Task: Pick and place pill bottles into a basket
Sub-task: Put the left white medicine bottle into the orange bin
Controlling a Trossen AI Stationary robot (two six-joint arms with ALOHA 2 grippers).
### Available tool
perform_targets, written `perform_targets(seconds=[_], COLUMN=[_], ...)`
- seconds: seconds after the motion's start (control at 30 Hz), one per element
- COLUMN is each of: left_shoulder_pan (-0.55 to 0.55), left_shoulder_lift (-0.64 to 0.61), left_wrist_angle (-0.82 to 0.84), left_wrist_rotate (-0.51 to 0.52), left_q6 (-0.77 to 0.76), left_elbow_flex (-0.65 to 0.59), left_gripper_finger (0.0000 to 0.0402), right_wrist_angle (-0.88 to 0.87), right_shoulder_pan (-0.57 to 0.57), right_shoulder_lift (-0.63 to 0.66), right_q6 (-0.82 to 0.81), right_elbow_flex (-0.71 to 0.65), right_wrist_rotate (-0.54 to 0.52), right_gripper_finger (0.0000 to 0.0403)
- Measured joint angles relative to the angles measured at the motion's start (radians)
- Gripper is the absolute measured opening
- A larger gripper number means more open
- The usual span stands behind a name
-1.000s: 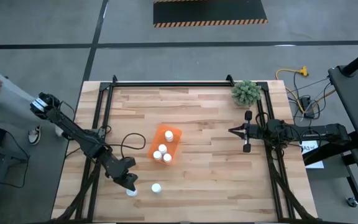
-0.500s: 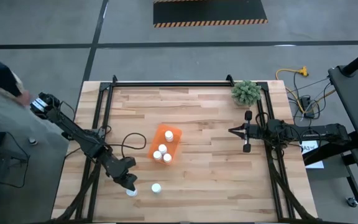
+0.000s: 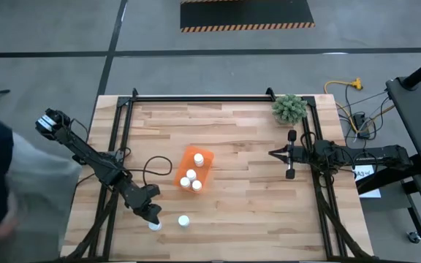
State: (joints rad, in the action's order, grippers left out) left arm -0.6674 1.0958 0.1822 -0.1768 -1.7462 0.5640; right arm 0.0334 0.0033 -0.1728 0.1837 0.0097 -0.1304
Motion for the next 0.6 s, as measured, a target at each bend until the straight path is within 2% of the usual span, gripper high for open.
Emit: perform_targets(seconds=[0.47,0.6], left_shoulder_pan=[0.000,0.000], left_shoulder_lift=[0.000,0.000], left_wrist_angle=[-0.003,-0.065], left_wrist_rotate=[0.000,-0.005], left_q6=[0.006,-0.009], left_elbow_flex=[-0.002,-0.002], left_gripper_finger=[0.0160,0.0160], right_wrist_angle=[0.000,0.000], right_shoulder_pan=[0.000,0.000], right_shoulder_lift=[0.000,0.000], right_q6=[0.000,0.000], right_elbow_flex=[0.000,0.000], right_wrist_rotate=[0.000,0.000], right_gripper_finger=[0.0009,0.0009])
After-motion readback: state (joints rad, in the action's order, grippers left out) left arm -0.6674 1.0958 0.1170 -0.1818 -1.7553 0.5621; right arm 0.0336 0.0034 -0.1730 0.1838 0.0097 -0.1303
